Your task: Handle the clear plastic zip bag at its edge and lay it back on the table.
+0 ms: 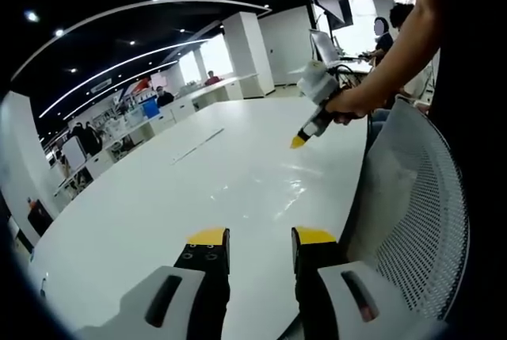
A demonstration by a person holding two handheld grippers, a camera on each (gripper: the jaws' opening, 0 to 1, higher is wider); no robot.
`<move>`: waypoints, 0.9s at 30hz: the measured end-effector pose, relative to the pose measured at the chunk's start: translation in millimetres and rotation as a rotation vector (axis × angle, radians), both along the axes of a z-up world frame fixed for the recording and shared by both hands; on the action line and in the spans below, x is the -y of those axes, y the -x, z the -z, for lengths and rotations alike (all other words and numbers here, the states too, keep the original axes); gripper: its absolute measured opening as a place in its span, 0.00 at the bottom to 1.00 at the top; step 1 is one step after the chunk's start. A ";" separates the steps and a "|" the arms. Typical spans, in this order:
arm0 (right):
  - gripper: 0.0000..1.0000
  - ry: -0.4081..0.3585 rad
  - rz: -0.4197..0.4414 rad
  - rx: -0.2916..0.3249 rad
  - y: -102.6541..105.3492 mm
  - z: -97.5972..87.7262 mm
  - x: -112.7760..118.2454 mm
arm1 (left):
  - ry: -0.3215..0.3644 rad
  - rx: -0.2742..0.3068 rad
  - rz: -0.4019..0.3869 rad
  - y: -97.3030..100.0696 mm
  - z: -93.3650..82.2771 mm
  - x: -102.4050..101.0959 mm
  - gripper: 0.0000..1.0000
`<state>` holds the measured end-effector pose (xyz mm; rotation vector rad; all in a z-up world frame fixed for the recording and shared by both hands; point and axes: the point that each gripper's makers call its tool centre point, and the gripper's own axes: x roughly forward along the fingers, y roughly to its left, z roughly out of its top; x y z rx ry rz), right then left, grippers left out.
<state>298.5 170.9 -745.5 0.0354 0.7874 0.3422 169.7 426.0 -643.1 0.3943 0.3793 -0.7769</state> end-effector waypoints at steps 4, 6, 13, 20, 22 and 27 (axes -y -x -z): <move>0.00 0.011 -0.029 -0.009 0.6 4.0 -8.3 | -0.004 -0.002 0.003 0.4 0.8 -0.3 0.28; 0.00 0.041 -0.077 -0.008 4.4 7.3 -13.3 | -0.006 -0.003 0.002 0.6 1.1 -0.6 0.28; 0.09 0.186 -0.197 0.029 11.8 15.1 -7.1 | -0.003 -0.003 -0.001 0.7 0.5 -0.5 0.28; 0.20 0.314 -0.352 0.102 15.1 13.4 -6.4 | -0.008 -0.008 0.000 1.2 1.7 -1.6 0.28; 0.21 0.378 -0.416 0.140 14.8 10.1 -8.0 | -0.008 -0.008 -0.001 2.2 4.4 2.4 0.28; 0.24 0.437 -0.505 0.178 14.4 6.5 -14.8 | -0.011 -0.007 -0.004 4.3 4.3 5.8 0.27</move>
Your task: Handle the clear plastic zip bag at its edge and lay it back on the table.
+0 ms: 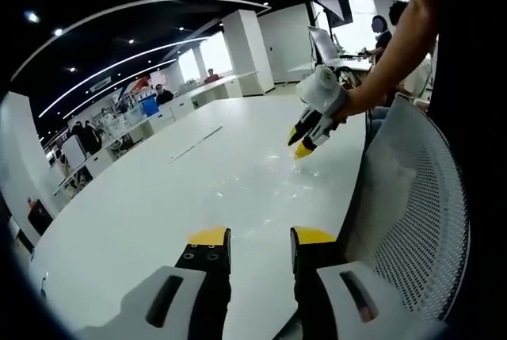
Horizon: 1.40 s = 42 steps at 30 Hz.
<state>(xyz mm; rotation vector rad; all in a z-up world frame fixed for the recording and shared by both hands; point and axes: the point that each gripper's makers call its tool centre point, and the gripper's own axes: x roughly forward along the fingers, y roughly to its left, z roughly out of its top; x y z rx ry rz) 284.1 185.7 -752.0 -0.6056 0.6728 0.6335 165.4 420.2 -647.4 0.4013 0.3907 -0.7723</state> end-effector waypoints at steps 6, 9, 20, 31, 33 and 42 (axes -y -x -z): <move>0.26 0.103 -0.131 0.073 -4.8 -2.7 -4.7 | 0.001 0.004 -0.009 -0.9 -1.4 -1.6 0.27; 0.30 0.151 -0.194 0.112 -5.7 -6.4 -8.2 | 0.000 0.006 -0.016 -1.8 -1.3 -2.6 0.27; 0.29 0.217 -0.434 0.146 0.2 -6.3 -29.9 | -0.001 0.012 -0.030 -0.3 -2.0 -4.8 0.26; 0.07 0.276 -0.614 0.158 8.2 -0.6 -48.7 | 0.000 0.015 -0.043 5.2 2.4 -20.7 0.26; 0.04 0.282 -0.623 0.164 8.5 -1.1 -50.6 | 0.000 0.015 -0.048 5.5 4.1 -23.9 0.26; 0.00 0.270 -0.614 0.134 8.6 0.8 -56.1 | -0.012 0.011 -0.054 8.2 5.7 -23.2 0.25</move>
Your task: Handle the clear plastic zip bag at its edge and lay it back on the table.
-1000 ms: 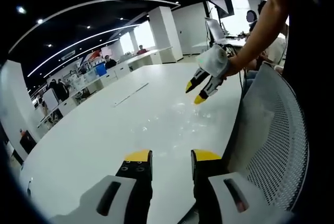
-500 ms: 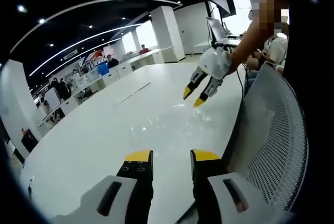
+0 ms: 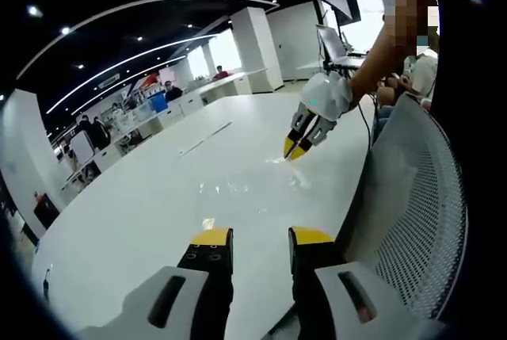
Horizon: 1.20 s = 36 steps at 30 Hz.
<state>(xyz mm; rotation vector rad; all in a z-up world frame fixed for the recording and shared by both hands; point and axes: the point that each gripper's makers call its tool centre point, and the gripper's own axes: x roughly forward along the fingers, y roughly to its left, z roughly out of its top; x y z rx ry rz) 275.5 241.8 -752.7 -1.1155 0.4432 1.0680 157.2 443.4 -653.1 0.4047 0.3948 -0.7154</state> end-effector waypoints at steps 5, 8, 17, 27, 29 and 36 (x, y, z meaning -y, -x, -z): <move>0.00 -0.013 0.038 -0.043 1.6 2.0 -2.9 | -0.004 -0.001 -0.002 0.8 -1.0 1.8 0.25; 0.00 -0.023 0.074 -0.077 3.5 5.1 -4.4 | -0.005 -0.002 -0.002 0.6 -0.2 0.3 0.25; 0.00 -0.061 0.224 -0.147 1.6 9.8 -0.8 | -0.009 -0.005 0.007 -0.2 -1.4 3.9 0.25; 0.00 -0.130 0.375 -0.192 -3.1 7.1 5.6 | -0.005 -0.005 0.010 -3.6 -0.3 0.0 0.26; 0.00 -0.148 0.406 -0.199 -5.4 7.1 8.4 | -0.005 -0.006 0.010 -4.1 0.0 -0.3 0.26; 0.00 -0.201 0.529 -0.230 -13.3 9.3 18.2 | -0.007 -0.008 0.011 -5.4 1.4 -0.5 0.25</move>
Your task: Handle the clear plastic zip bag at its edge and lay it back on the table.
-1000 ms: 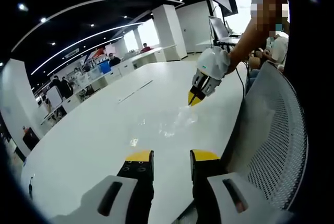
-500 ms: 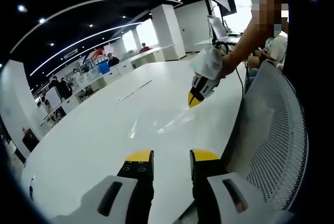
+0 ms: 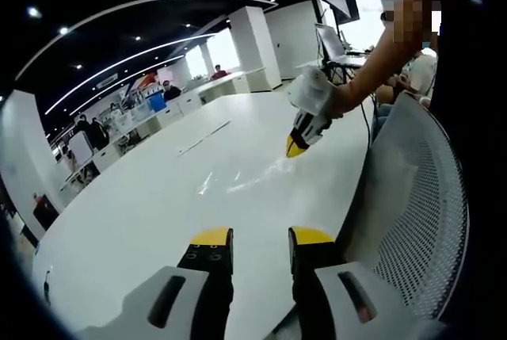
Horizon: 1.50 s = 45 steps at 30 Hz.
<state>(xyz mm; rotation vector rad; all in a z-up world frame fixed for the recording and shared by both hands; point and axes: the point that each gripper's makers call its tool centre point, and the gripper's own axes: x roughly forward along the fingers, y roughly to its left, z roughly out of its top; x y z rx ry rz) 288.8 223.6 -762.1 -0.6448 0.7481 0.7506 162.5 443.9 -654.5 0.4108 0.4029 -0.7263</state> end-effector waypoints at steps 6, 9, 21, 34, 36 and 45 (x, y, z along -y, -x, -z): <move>0.00 -0.051 0.081 -0.033 -4.3 3.3 0.5 | 0.001 -0.001 -0.002 -0.3 0.4 -0.9 0.26; 0.00 -0.077 0.105 -0.044 -4.1 2.9 -3.1 | 0.002 -0.002 -0.005 0.2 0.2 -1.4 0.26; 0.00 -0.146 0.078 -0.032 -6.2 -8.9 -26.7 | 0.003 -0.008 -0.015 4.7 4.0 -6.6 0.26; 0.02 -0.061 -0.039 0.023 -4.6 -5.7 -36.2 | -0.008 -0.024 -0.015 7.6 6.4 -6.2 0.26; 0.03 -0.082 -0.039 0.015 -1.8 -9.1 -37.7 | -0.008 -0.026 -0.014 7.2 7.1 -6.4 0.26; 0.09 -0.112 -0.052 0.016 3.7 -13.6 -39.3 | -0.013 -0.023 -0.006 2.8 5.0 -4.7 0.27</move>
